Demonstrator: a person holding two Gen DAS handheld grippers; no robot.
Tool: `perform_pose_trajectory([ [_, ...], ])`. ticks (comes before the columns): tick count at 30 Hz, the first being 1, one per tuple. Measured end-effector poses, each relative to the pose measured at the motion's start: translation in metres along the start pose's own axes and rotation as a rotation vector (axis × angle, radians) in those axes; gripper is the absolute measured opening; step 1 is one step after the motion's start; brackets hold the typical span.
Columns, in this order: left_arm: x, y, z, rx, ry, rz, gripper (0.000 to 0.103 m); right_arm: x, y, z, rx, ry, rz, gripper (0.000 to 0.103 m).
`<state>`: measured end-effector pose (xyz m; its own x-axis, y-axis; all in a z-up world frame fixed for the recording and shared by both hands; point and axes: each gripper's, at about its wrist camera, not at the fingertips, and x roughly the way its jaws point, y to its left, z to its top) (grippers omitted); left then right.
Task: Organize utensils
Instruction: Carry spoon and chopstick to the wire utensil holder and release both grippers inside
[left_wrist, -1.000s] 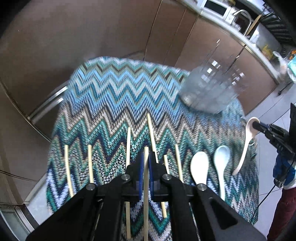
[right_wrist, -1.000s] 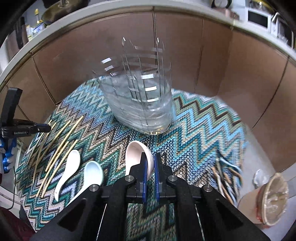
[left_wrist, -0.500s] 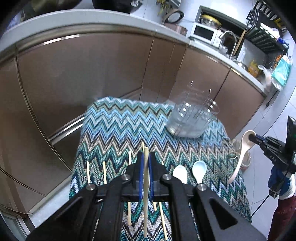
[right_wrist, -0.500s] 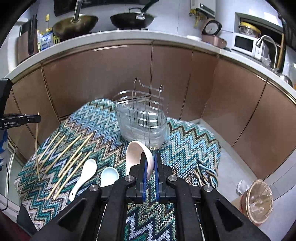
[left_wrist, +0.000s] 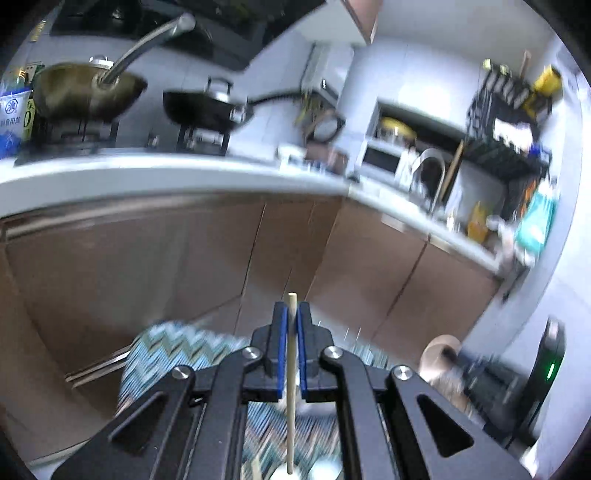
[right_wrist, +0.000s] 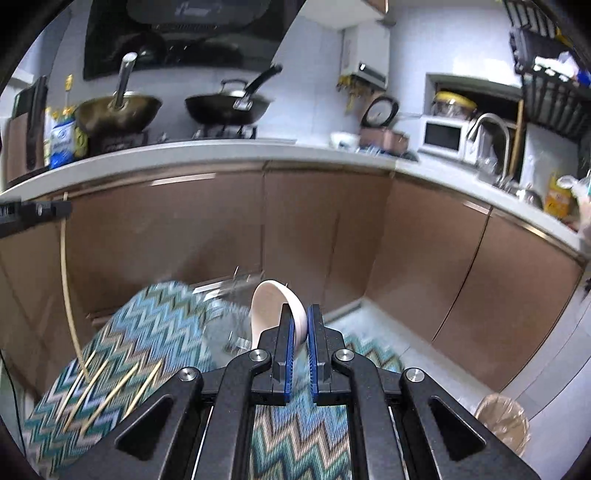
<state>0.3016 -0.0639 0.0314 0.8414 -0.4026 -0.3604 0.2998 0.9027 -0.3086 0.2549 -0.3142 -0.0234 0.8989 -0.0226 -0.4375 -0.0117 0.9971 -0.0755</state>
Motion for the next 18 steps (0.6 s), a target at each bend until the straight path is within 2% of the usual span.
perform_pose_trajectory([
  [4, 0.029, -0.013, 0.022, -0.047, -0.119, -0.013, 0.005, 0.023, 0.003, 0.016, -0.002, -0.073, -0.079, 0.007],
  [8, 0.07, -0.018, 0.022, -0.068, -0.184, 0.013, 0.005, 0.052, 0.01, 0.017, -0.031, -0.123, -0.17, 0.007],
  [13, 0.123, -0.016, -0.001, -0.064, -0.177, 0.071, 0.005, 0.09, 0.014, 0.002, -0.038, -0.145, -0.24, 0.007],
  [18, 0.163, -0.008, -0.039, -0.056, -0.153, 0.09, 0.005, 0.11, 0.021, -0.025, -0.033, -0.156, -0.244, 0.007],
])
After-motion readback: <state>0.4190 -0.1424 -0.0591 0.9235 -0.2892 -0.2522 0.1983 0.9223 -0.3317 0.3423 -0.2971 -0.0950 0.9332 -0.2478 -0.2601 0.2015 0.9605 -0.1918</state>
